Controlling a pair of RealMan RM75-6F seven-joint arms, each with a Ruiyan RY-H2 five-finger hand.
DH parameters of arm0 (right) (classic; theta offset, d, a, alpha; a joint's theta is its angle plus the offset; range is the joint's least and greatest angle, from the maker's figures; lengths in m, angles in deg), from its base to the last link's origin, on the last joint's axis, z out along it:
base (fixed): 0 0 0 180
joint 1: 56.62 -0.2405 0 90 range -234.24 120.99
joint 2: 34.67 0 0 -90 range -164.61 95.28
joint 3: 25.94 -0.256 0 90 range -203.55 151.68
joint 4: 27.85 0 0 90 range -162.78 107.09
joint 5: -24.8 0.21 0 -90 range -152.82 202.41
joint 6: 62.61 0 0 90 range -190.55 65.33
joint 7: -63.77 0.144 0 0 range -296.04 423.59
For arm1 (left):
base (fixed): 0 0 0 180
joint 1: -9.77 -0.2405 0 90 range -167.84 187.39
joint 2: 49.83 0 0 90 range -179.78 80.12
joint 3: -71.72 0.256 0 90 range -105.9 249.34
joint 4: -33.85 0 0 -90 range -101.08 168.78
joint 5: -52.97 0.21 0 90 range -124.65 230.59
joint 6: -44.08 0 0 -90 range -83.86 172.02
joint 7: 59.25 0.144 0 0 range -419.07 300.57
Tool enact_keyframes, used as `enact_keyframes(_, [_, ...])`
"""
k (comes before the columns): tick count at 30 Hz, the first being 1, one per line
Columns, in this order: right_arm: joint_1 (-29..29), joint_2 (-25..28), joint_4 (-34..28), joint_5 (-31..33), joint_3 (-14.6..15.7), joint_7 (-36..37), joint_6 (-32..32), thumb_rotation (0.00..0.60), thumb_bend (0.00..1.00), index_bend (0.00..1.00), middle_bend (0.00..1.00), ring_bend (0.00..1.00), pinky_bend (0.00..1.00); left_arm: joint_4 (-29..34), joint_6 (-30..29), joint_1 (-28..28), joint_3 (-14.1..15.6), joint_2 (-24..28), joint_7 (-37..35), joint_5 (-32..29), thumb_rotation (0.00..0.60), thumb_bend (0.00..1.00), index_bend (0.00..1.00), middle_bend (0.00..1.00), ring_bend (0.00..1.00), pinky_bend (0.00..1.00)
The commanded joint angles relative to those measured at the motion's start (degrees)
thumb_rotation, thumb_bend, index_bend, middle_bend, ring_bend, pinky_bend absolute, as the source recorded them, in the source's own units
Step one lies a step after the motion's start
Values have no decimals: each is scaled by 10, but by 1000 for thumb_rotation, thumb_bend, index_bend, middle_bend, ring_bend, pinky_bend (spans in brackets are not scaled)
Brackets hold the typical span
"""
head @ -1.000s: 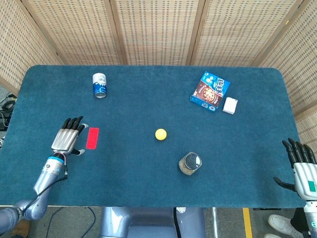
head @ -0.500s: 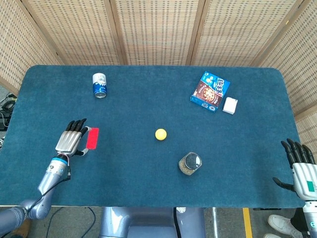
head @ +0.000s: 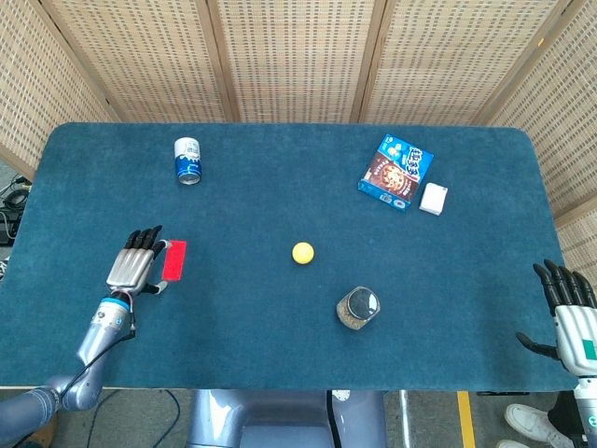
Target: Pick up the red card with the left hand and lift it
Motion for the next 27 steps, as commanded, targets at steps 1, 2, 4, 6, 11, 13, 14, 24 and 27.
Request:
enact_keyframes(1, [0,0,0,0,0,1,-1,600,0,0,0,0,0,-6,0,0,-1,-7,0,-4,600,237,238,0,0,0])
enact_keyframes(2, [0,0,0,1,0,1,-1,600,0,0,0,0,0,-9,-1,0,-2,-10,-1,-4,600,237,238,0,0,0])
enact_keyframes(4, [0,0,1,1,0,2,-1,600,0,0,0,0,0,-15,-2,0,-3,-15,-5,-4,600,236,238,0,0,0])
enact_keyframes(6, [0,1,0,1,0,3,-2,600,0,0,0,0,0,-23,-2,1,-4,-21,-2,-7,600,237,237,0,0,0])
enact_keyframes(11, [-1,1,2,3,0,4,-4,600,0,0,0,0,0,-31,-1,4,-9,-27,-3,-11,600,242,238,0,0,0])
enact_keyframes(13, [-1,0,2,3,0,4,-5,600,0,0,0,0,0,-34,0,6,-11,-27,0,-12,600,245,238,0,0,0])
enact_keyframes(14, [-2,0,2,4,0,4,-5,600,0,0,0,0,0,-34,0,8,-13,-27,1,-13,600,245,238,0,0,0])
enact_keyframes(24, [-2,0,2,5,0,4,-6,600,0,0,0,0,0,-34,7,31,-42,-21,11,-28,600,252,238,0,0,0])
enact_keyframes(27, [-1,0,2,5,0,4,-5,600,0,0,0,0,0,-28,-15,37,-58,-14,-9,-15,600,255,239,0,0,0])
